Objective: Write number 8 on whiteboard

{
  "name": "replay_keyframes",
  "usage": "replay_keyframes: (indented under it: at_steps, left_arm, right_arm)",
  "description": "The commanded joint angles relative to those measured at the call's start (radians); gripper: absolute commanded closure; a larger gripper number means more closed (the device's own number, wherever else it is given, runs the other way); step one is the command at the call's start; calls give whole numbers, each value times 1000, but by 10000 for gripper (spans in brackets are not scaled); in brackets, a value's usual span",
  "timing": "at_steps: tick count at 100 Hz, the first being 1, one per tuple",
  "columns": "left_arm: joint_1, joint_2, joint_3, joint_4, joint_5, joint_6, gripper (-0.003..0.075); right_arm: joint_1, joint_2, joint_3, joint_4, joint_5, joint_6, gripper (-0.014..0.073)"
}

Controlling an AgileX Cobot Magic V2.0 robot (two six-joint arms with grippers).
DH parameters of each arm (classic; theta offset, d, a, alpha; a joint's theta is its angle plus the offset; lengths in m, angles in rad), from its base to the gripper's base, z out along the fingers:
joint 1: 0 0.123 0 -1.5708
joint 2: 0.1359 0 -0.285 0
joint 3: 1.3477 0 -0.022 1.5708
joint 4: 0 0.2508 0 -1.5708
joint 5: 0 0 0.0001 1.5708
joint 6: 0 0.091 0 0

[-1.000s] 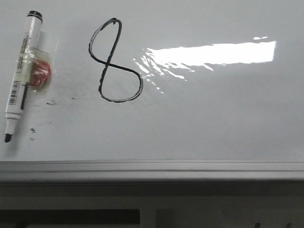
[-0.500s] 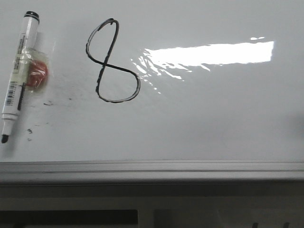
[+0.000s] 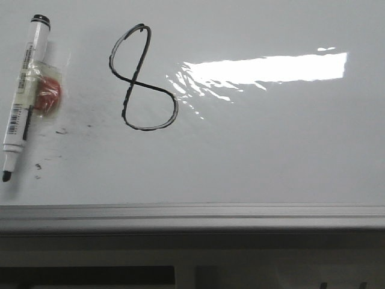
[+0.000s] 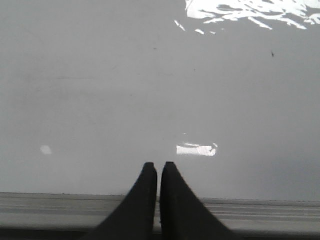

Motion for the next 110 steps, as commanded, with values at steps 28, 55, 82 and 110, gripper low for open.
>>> replay_keyframes:
  at_steps: [28,55,82,110]
  left_arm:
    - [2,-28,39,0,-52,-10,741]
    - [2,-28,39,0,-52,-10,741]
    - [2,-28,39,0,-52,-10,741]
    - [2,-28,39,0,-52,-10,741]
  right_arm:
    - [-12,-25,11,-13,128,-24,657]
    - [-12,-25,11,-13,126,-24,657]
    - [-12,-25,11,-13,124,-24,657]
    - [-12,-25,11,-13,124,-24,657]
